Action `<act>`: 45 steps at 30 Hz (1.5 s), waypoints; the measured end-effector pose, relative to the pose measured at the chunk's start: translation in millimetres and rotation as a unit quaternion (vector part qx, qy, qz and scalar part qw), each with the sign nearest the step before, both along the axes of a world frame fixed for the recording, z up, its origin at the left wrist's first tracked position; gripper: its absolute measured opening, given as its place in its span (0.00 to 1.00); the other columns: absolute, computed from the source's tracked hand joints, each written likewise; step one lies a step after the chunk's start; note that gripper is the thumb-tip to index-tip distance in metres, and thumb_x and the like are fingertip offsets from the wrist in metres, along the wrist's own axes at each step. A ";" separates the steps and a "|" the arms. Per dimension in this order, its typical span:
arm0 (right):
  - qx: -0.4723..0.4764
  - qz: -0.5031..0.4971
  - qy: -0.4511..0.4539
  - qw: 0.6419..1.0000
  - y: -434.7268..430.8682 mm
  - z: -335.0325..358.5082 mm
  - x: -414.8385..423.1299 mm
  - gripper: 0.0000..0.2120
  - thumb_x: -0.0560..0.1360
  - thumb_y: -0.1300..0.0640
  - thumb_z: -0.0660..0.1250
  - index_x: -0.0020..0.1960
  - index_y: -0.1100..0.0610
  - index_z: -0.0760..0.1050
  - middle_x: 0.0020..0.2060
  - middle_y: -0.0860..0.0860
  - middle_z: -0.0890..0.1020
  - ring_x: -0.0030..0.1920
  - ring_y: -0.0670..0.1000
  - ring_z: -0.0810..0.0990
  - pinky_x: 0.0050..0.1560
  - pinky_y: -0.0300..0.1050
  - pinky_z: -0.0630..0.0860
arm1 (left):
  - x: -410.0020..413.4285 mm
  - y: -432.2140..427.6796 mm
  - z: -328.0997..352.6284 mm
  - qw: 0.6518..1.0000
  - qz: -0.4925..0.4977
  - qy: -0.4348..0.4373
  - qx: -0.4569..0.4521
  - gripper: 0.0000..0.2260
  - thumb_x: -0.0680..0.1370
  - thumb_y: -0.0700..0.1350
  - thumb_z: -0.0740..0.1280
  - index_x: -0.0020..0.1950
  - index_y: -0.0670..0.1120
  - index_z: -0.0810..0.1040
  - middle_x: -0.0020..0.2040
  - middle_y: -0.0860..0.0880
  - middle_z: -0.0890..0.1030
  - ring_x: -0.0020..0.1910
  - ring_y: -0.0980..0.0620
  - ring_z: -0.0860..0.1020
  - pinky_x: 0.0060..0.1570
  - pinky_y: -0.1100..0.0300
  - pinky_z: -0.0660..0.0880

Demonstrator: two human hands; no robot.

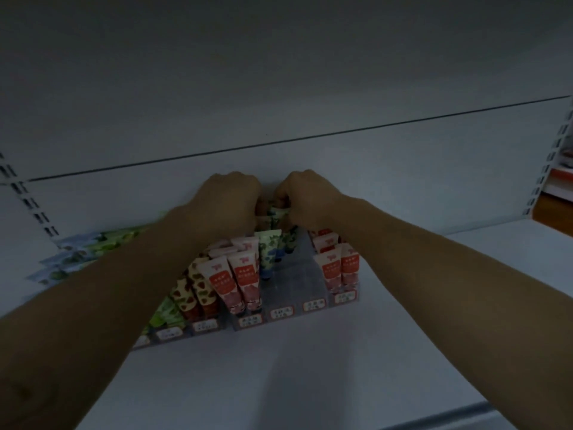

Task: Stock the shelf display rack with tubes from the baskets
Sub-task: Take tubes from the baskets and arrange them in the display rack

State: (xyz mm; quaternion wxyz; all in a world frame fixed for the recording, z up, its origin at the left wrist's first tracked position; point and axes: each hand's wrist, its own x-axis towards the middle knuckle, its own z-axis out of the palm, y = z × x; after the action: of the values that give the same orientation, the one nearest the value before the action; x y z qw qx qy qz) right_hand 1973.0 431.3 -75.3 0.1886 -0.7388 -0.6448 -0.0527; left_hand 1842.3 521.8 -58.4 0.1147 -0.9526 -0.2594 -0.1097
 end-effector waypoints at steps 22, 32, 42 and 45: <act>-0.024 0.043 -0.092 0.995 8.2 10.9 -8.9 0.17 0.69 0.65 0.66 0.27 0.54 0.62 0.27 0.48 0.66 0.29 0.47 0.66 0.31 0.41 0.65 | -15.3 9.1 -2.9 0.988 -0.091 -0.028 -0.121 0.07 0.74 0.45 0.72 0.37 0.45 0.80 0.35 0.51 0.79 0.34 0.58 0.75 0.32 0.69 0.66; -0.013 0.049 -0.071 0.996 15.3 5.6 -8.2 0.09 0.69 0.65 0.63 0.32 0.59 0.68 0.30 0.52 0.71 0.35 0.53 0.73 0.43 0.50 0.78 | -16.0 9.7 -0.6 0.984 -0.113 -0.023 -0.139 0.06 0.74 0.43 0.72 0.38 0.44 0.79 0.34 0.52 0.78 0.32 0.59 0.74 0.32 0.70 0.67; -0.084 0.032 -0.078 0.993 8.6 6.1 -13.0 0.09 0.68 0.59 0.73 0.35 0.59 0.73 0.35 0.55 0.79 0.37 0.53 0.75 0.42 0.46 0.76 | -12.5 15.9 -5.5 0.984 -0.117 -0.034 -0.131 0.04 0.75 0.43 0.71 0.44 0.42 0.82 0.38 0.48 0.82 0.37 0.52 0.79 0.37 0.58 0.76; -0.089 0.021 -0.055 0.994 11.2 7.0 -11.9 0.15 0.64 0.58 0.77 0.31 0.54 0.70 0.32 0.51 0.76 0.37 0.52 0.76 0.46 0.46 0.77 | -13.7 18.8 -7.8 0.984 -0.114 -0.048 -0.131 0.05 0.74 0.43 0.71 0.40 0.44 0.80 0.38 0.49 0.81 0.35 0.56 0.77 0.33 0.65 0.71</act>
State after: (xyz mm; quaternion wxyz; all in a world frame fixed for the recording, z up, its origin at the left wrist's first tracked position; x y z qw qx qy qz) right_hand 1961.1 442.5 -68.3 0.0875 -0.7346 -0.6721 -0.0317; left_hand 1828.6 540.7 -66.2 -0.0366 -0.9765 -0.1659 -0.1328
